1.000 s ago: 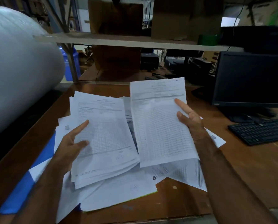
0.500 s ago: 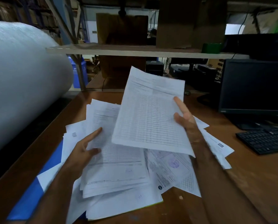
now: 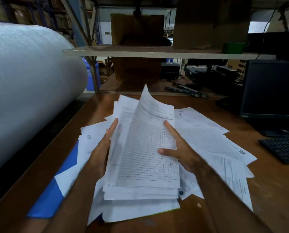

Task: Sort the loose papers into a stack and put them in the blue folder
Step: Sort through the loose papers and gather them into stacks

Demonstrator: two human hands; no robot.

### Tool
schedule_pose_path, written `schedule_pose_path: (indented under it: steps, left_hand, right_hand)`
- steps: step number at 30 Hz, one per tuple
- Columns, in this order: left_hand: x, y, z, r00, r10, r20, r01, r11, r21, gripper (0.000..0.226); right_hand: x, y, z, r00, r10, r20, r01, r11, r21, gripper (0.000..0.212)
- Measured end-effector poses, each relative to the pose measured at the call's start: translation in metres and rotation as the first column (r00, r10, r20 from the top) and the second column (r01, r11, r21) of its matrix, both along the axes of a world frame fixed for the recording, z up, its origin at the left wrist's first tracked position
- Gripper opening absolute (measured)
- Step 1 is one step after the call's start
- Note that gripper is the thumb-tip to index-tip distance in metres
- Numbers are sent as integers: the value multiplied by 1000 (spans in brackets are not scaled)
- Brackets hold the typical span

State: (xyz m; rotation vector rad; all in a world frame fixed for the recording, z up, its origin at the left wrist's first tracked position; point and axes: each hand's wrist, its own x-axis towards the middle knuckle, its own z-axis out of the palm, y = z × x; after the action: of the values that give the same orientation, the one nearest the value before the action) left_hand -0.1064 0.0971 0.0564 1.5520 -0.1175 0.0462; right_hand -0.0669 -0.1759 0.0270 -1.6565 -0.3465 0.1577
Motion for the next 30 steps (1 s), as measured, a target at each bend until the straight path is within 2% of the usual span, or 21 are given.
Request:
schedule_pose_path:
  steps: [3,4,6,8,12,14,16,18,19,21,24,27,28,30]
  left_hand:
    - [2,-2,5,996,-41,-85,36,998,-58,27]
    - [6,1,2,996,-35,-84,28,997,-75,32]
    - [10,5,-5,998,-62,-26,63,997,37,61]
    - [9,5,-14,997,-76,15,73,988,134,75]
    - [11,4,-24,988,-153,-25,155,983,102,56]
    - [13,5,-23,989,-125,-82,130,990,62,49]
    - [16,6,-27,986,-112,-121,118,992,40,48]
    - [21,9,-32,987,-65,-147,79,993,92,50]
    - [22,9,-35,985,-54,-164,75,990,121,52]
    - [22,9,-38,983,-49,-179,77,985,153,56]
    - [18,11,-41,990,-48,-136,65,990,125,61]
    - [18,18,-42,981,-131,-145,136,990,24,61]
    - [18,19,-42,978,-141,-151,148,988,33,61]
    - [19,19,-42,986,-112,-121,125,987,102,56]
  right_hand:
    - [-2,6,-3,999,-27,41,29,998,-48,90]
    - [-2,7,-4,998,-44,52,47,997,-61,88]
    - [-2,9,-5,994,-68,80,76,992,-103,84]
    - [-2,10,-5,992,-78,95,92,984,-153,83]
    - [-1,13,-4,988,-102,113,122,975,-188,78]
    - [1,14,-1,996,-90,8,91,993,-73,70]
    - [2,14,1,991,-111,-79,109,994,-31,61]
    - [4,16,-1,987,-158,-24,147,958,-247,61]
    - [4,15,-3,987,-154,39,157,908,-390,64]
    - [3,19,-8,985,-123,120,167,848,-503,68]
    - [5,21,-13,969,-152,195,221,886,-408,66]
    - [5,17,-12,979,-147,142,171,970,-172,63]
    - [3,18,-11,983,-139,123,153,982,-114,63]
    - [3,21,-10,978,-134,163,157,978,-138,64]
